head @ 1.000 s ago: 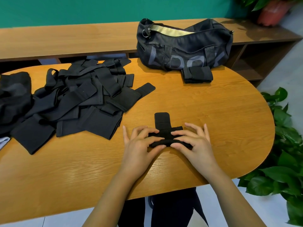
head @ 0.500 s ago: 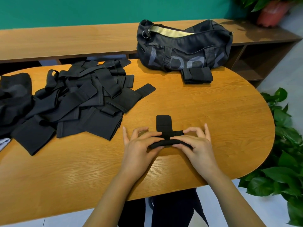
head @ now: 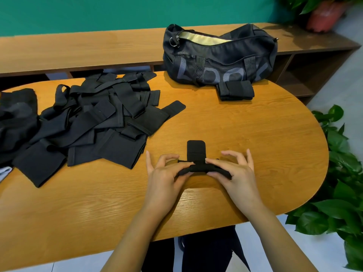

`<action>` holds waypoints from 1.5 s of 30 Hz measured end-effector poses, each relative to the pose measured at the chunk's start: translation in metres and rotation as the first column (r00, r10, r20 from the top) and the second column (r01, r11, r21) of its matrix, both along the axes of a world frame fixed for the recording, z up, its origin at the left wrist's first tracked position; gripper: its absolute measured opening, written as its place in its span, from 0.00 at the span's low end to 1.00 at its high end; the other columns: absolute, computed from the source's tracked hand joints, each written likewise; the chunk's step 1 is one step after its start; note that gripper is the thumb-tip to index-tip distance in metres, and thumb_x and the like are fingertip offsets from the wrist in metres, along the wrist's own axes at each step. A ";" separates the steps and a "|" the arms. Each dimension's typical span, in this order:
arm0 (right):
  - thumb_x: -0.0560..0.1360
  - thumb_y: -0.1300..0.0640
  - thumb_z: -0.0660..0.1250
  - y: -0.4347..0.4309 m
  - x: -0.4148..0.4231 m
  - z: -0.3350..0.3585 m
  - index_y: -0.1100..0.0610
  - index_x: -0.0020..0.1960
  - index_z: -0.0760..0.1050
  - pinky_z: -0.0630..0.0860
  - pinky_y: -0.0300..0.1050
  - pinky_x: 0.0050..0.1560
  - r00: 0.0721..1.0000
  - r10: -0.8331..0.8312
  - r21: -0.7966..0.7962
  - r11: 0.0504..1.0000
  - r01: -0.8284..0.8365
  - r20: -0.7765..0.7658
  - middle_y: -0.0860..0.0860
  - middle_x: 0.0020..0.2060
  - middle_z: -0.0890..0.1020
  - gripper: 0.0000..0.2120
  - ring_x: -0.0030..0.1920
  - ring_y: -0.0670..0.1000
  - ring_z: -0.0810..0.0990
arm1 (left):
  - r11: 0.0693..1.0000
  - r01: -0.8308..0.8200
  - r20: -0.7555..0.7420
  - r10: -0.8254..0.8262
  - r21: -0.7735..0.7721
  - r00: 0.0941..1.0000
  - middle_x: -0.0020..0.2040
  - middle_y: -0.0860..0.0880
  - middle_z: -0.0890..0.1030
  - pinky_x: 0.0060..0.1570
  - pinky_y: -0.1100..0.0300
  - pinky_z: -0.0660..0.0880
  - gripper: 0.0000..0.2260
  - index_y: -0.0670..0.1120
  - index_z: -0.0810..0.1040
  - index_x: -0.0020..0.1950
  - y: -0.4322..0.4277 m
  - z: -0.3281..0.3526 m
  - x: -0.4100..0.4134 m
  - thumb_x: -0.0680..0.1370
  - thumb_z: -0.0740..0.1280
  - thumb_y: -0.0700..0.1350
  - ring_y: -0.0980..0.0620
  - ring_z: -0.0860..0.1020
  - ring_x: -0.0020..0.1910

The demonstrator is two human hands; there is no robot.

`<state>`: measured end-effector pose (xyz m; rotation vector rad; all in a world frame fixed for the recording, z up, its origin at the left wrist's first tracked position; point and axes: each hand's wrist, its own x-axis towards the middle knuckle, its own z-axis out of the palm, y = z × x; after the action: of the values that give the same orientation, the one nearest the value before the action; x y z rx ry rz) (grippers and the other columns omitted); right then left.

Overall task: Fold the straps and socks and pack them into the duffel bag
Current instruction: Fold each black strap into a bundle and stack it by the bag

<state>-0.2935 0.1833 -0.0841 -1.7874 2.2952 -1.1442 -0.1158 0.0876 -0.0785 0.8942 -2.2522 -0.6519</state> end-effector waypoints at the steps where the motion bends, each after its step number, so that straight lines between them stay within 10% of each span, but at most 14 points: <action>1: 0.70 0.45 0.66 0.000 -0.001 0.000 0.44 0.59 0.81 0.50 0.65 0.74 1.000 -0.001 0.006 1.000 0.001 0.003 0.43 0.47 0.81 0.18 0.61 0.47 0.74 | 1.000 0.004 -0.003 -0.004 -0.007 1.000 0.49 0.67 0.77 0.72 0.35 0.41 0.13 0.58 0.81 0.57 0.000 -0.001 0.000 0.75 0.64 0.57 0.56 0.73 0.61; 12: 0.72 0.43 0.65 -0.001 0.000 0.003 0.49 0.57 0.82 0.54 0.57 0.72 0.996 -0.043 -0.027 0.999 0.046 0.082 0.34 0.45 0.69 0.19 0.54 0.40 0.67 | 0.999 -0.037 0.049 0.035 0.031 0.998 0.48 0.68 0.77 0.73 0.37 0.41 0.14 0.57 0.82 0.54 -0.001 0.002 -0.001 0.76 0.62 0.60 0.58 0.71 0.63; 19: 0.72 0.58 0.72 -0.001 -0.002 0.001 0.49 0.58 0.81 0.60 0.64 0.70 0.998 -0.060 0.000 0.998 0.060 0.031 0.40 0.53 0.80 0.15 0.61 0.46 0.69 | 0.993 -0.103 0.024 0.101 0.058 0.995 0.49 0.67 0.72 0.74 0.39 0.39 0.11 0.55 0.81 0.59 -0.001 0.001 -0.001 0.77 0.69 0.48 0.64 0.67 0.60; 30: 0.75 0.47 0.66 -0.003 0.000 0.002 0.51 0.68 0.68 0.61 0.52 0.69 0.979 -0.152 0.049 0.988 0.146 0.136 0.42 0.40 0.75 0.23 0.52 0.42 0.69 | 0.969 -0.241 0.009 0.241 0.049 0.970 0.40 0.61 0.74 0.74 0.44 0.50 0.27 0.53 0.69 0.69 0.000 0.000 -0.001 0.72 0.70 0.56 0.59 0.73 0.50; 37: 0.75 0.38 0.58 -0.002 0.002 0.007 0.50 0.67 0.69 0.61 0.45 0.62 0.976 -0.185 0.098 0.980 0.174 0.112 0.43 0.53 0.74 0.26 0.59 0.42 0.65 | 0.996 -0.087 0.158 0.087 -0.002 0.984 0.63 0.66 0.72 0.73 0.40 0.36 0.26 0.59 0.75 0.64 0.000 0.004 0.000 0.69 0.66 0.66 0.60 0.63 0.69; 45: 0.79 0.38 0.54 0.004 0.005 0.010 0.48 0.52 0.70 0.67 0.53 0.64 0.978 -0.133 0.027 0.991 0.131 0.163 0.41 0.59 0.73 0.16 0.64 0.43 0.65 | 0.988 -0.118 0.188 0.135 -0.101 0.973 0.56 0.59 0.82 0.72 0.36 0.40 0.21 0.55 0.82 0.57 0.004 0.008 -0.007 0.75 0.58 0.64 0.53 0.72 0.64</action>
<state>-0.2884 0.1870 -0.0739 -1.4916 2.3477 -1.2369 -0.1230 0.0915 -0.0710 1.0876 -2.3511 -0.4183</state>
